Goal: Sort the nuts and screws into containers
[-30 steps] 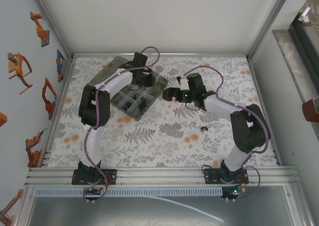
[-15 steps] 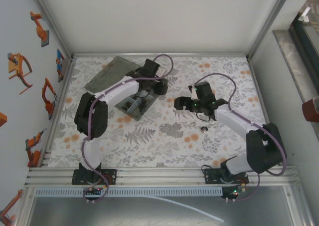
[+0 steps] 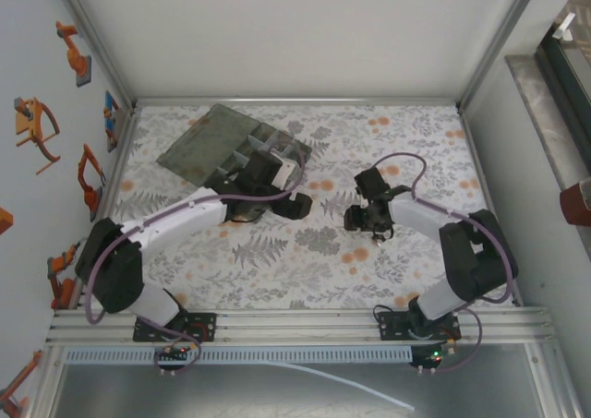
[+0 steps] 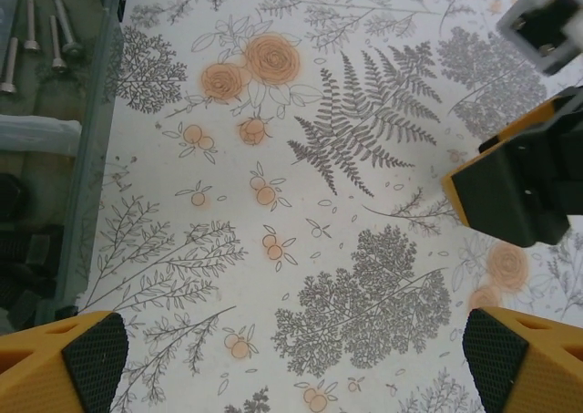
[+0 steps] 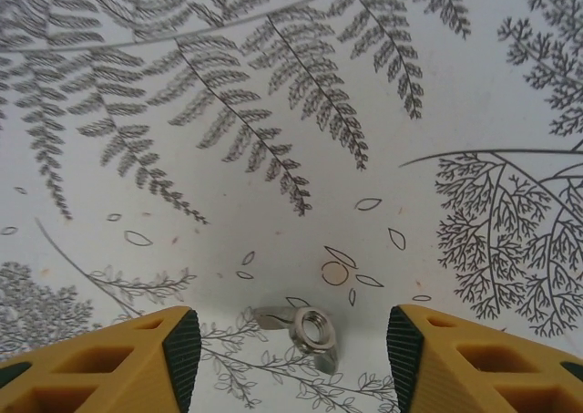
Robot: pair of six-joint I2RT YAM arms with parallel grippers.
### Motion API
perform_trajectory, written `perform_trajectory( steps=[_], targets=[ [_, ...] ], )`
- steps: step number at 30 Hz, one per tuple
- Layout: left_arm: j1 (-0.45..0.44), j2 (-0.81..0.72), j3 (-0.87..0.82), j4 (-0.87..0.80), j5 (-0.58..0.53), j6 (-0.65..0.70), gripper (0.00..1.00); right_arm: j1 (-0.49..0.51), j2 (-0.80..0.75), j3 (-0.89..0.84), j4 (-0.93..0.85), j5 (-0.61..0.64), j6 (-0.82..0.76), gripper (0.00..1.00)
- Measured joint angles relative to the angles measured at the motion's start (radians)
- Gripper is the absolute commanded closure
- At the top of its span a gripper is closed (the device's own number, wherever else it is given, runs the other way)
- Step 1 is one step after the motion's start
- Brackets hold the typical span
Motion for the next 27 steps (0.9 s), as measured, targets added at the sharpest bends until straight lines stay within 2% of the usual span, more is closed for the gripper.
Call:
perform_trajectory(
  steps=[3, 7, 9, 12, 18, 25, 27],
  targets=[
    [-0.001, -0.077, -0.032, -0.001, -0.031, -0.011, 0.03, 0.000, 0.026, 0.016, -0.022, 0.011, -0.008, 0.55],
    [0.000, -0.115, -0.042, -0.003, -0.068, -0.019, 0.03, 0.000, 0.041, 0.030, -0.027, 0.023, -0.011, 0.59],
    [0.000, -0.109, -0.042, -0.005, -0.079, -0.021, 0.03, 0.002, 0.041, 0.030, -0.032, 0.026, -0.014, 0.61],
    [0.000, -0.087, -0.042, -0.005, -0.086, -0.022, 0.03, 0.003, 0.041, 0.030, -0.034, 0.027, -0.018, 0.69],
    [0.000, -0.045, -0.036, -0.008, -0.088, -0.022, 0.03, 0.018, 0.041, 0.030, -0.047, 0.028, -0.014, 0.71],
    [0.000, -0.044, -0.036, -0.008, -0.090, -0.023, 0.03, 0.036, 0.041, 0.030, -0.053, 0.024, -0.014, 0.80],
    [0.000, -0.044, -0.036, -0.008, -0.093, -0.025, 0.03, 0.036, 0.041, 0.030, -0.053, 0.024, -0.013, 0.86]
  ],
)
